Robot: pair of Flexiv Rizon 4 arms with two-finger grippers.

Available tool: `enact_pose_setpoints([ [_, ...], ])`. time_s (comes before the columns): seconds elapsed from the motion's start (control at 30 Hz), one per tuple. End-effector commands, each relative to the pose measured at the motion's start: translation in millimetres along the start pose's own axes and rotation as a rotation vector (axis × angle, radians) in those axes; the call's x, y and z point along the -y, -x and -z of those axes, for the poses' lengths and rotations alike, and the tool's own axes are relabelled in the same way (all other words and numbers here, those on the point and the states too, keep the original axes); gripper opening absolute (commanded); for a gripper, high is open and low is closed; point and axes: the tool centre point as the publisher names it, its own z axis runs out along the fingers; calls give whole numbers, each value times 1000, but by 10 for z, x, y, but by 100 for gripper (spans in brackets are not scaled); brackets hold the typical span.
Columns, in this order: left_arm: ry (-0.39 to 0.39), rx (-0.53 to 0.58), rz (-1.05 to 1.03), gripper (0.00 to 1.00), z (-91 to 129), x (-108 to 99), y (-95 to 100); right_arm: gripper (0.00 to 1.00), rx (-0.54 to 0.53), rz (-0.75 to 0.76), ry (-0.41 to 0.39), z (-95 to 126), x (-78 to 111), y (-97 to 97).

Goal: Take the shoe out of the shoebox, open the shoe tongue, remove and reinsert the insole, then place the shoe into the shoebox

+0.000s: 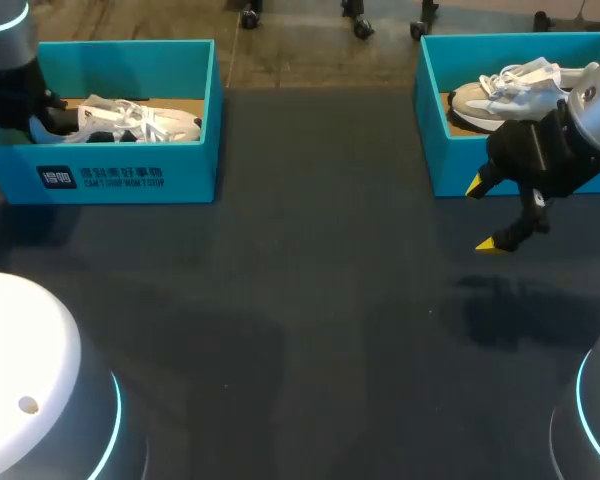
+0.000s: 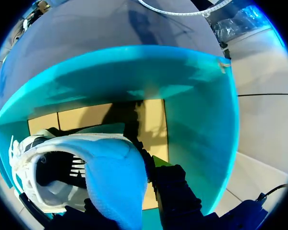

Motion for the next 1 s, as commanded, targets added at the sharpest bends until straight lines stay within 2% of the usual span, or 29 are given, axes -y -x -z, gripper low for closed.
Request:
enact_pose_setpoints([
  [0.03,-6,-2,-4,0,-88,-29,29,100,1,0,-1,-3,-1,-6],
  [0.27,-54,-15,1,0,-246,-64,42,100,1,0,-1,-3,-1,-6],
  [0.63,-104,-30,-8,0,-364,-71,47,100,1,0,-1,-3,-1,-6],
  [0.77,-113,-23,-15,31,-314,-41,30,100,1,0,-1,-3,-1,-6],
  [0.8,-114,-22,-17,42,-304,-35,29,100,1,0,-1,-3,-1,-6],
  [0.9,-123,-13,-27,58,-267,-11,28,100,1,0,-1,-3,-1,-6],
  [1.0,-130,-1,-34,64,-220,3,22,100,1,0,-1,-3,-1,-6],
])
